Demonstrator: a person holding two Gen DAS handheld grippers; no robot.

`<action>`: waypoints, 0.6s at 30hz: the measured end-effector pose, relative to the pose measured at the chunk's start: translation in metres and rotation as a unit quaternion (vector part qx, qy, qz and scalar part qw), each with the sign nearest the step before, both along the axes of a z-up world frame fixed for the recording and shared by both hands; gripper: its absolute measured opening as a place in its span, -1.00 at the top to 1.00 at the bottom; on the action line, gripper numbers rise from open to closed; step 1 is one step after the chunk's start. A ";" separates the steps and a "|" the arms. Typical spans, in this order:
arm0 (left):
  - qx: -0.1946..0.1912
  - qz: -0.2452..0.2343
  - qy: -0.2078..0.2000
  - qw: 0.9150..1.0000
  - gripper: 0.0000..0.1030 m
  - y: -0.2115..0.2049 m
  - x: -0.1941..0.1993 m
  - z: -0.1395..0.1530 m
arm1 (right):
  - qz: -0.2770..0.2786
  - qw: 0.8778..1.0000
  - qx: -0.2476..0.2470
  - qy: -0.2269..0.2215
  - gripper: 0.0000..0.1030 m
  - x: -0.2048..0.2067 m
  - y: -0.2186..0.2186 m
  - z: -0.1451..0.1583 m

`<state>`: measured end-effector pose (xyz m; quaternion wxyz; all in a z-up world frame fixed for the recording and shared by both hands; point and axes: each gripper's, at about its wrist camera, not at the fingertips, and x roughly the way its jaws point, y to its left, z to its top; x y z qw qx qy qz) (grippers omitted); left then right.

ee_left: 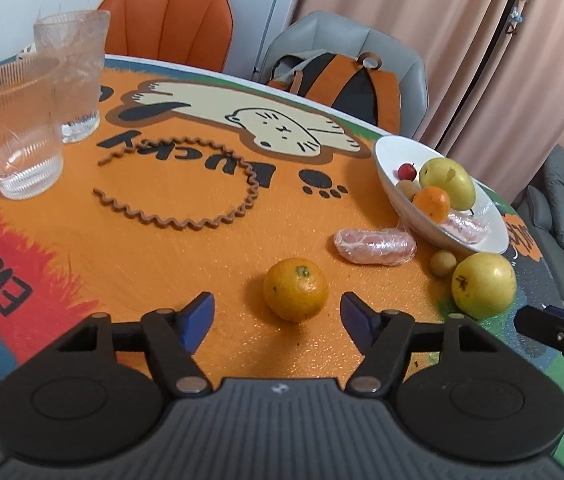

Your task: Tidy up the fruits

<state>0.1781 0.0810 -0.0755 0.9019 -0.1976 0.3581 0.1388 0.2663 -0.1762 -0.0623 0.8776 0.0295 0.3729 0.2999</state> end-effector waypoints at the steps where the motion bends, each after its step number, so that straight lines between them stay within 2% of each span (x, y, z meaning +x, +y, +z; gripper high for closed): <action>1: 0.000 -0.001 0.001 1.000 -0.29 0.000 0.001 -0.001 | -0.001 1.000 -0.001 0.002 -1.00 0.002 0.001 -0.001; 4: -0.002 -0.006 0.002 1.000 -0.13 -0.002 0.005 -0.006 | -0.002 1.000 -0.002 0.005 -1.00 0.006 0.003 -0.004; 9: -0.005 -0.017 -0.001 1.000 0.32 -0.005 0.009 -0.009 | -0.007 1.000 -0.001 0.014 -1.00 0.014 0.006 -0.009; 18: -0.002 -0.019 -0.016 1.000 0.37 -0.003 0.007 -0.003 | -0.004 1.000 0.001 0.027 -1.00 0.027 0.019 -0.019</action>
